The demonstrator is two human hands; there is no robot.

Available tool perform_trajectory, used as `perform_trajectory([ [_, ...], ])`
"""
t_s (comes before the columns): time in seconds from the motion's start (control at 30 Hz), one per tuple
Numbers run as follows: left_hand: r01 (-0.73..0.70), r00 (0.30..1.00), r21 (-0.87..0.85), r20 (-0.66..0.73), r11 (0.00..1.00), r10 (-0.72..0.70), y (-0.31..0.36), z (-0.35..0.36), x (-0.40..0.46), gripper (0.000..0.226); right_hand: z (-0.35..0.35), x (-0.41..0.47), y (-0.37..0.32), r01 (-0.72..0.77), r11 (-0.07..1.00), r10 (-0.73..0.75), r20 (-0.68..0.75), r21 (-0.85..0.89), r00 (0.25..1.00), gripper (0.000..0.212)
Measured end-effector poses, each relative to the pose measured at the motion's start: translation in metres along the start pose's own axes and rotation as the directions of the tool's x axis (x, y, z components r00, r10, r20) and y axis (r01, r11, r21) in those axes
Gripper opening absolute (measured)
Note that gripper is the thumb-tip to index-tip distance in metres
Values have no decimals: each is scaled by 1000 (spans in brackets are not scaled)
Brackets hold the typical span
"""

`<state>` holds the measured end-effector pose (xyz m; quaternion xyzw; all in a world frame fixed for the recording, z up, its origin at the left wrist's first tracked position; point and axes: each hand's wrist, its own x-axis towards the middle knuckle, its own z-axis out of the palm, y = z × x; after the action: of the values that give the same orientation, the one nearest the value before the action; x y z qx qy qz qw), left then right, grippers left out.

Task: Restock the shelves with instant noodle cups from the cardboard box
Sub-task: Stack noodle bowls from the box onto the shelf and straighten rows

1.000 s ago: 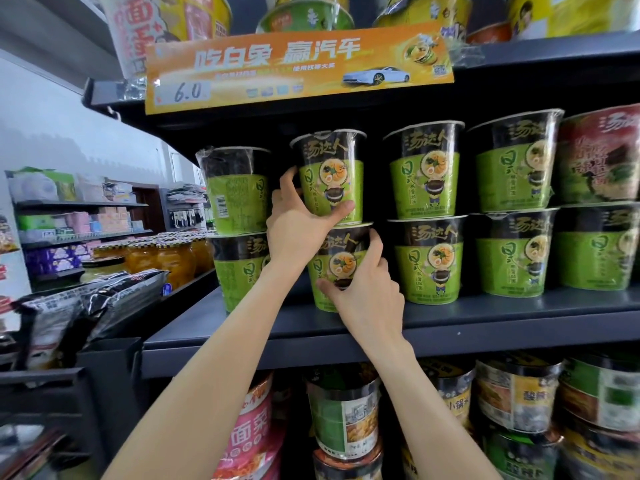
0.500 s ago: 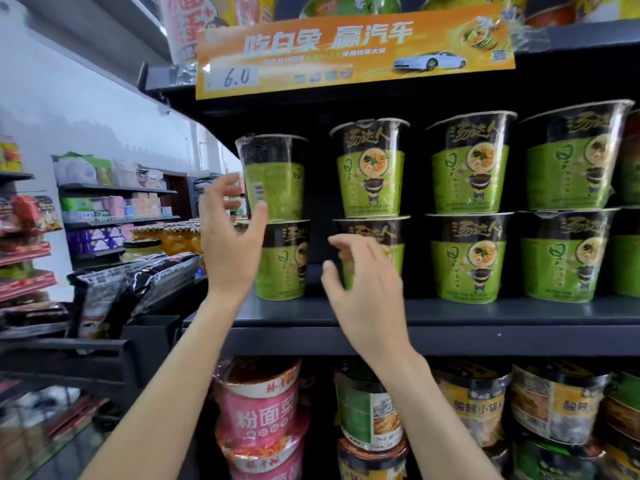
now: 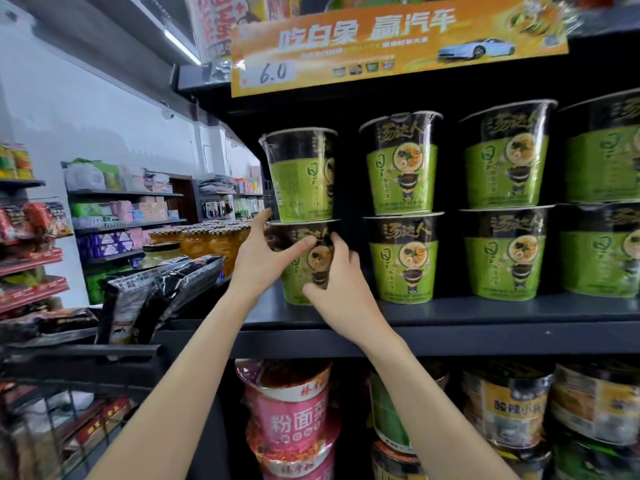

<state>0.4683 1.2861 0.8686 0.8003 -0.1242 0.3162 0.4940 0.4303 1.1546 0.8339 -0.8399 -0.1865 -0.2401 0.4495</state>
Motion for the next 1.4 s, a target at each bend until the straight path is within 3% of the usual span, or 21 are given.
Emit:
perform_trajectory([
  [0.3,23,979,-164,204,986,12,-4,-4,10,99,2,-18,0,92,978,-113,-109,-185,988,82],
  [0.43,56,971,-215,239,975,-3,-9,-2,12,95,-5,-12,3,56,980,-95,-204,-190,974,78],
  [0.6,54,970,-216,245,975,1,-6,0,10,96,-6,-4,3,-10,966,-59,-257,-259,964,87],
  [0.67,62,979,-237,204,970,-13,0,-3,12,102,-5,-2,1,-30,958,-47,-260,-285,965,95],
  [0.77,-17,1000,-235,19,972,22,21,-6,18,90,-3,0,-1,-49,958,-24,-250,-281,968,106],
  [0.87,-114,989,-125,-108,986,101,45,4,27,101,1,2,-3,-64,945,-22,-257,-322,966,111],
  [0.97,-139,977,74,-151,988,149,54,19,34,120,5,5,-3,-74,922,-42,-289,-380,957,111],
  [1.07,-130,977,122,-156,984,148,51,23,43,116,7,7,-2,-74,919,-46,-293,-386,955,110],
  [1.27,-96,995,-133,-23,987,93,39,6,47,86,6,9,2,-45,926,-65,-275,-375,959,108],
  [1.4,-78,994,-241,58,967,94,28,-1,50,78,4,10,3,-35,926,-70,-261,-377,963,107],
])
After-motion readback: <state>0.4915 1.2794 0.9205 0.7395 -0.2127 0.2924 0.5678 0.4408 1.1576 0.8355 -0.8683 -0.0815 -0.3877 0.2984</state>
